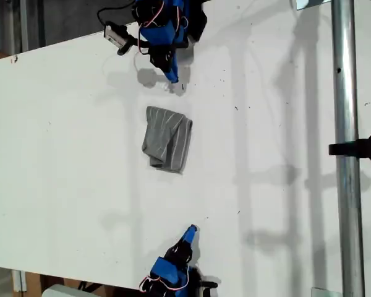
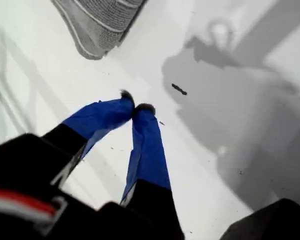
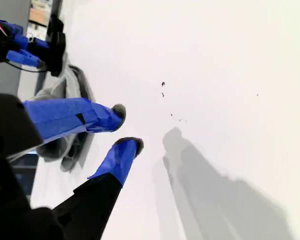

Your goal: Grasp corners of a towel and fold twice.

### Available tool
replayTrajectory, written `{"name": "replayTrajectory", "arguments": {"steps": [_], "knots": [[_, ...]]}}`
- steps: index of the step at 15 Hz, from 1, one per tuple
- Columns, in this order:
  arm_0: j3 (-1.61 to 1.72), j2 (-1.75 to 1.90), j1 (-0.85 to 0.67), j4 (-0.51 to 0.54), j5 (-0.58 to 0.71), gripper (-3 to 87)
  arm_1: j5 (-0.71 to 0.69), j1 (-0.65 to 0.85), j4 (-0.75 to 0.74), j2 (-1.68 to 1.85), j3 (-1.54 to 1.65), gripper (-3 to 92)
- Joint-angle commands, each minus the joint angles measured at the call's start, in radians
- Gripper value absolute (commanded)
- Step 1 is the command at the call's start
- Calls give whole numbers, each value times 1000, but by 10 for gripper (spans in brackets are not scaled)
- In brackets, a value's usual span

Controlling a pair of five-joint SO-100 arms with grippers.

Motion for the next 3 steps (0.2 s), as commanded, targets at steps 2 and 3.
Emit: {"name": "replayTrajectory", "arguments": {"steps": [2, 3], "knots": [[0, 8, -5, 6, 5, 85, -31, -11, 21, 0, -8, 25], [0, 8, -5, 6, 5, 85, -31, -11, 21, 0, -8, 25]]}}
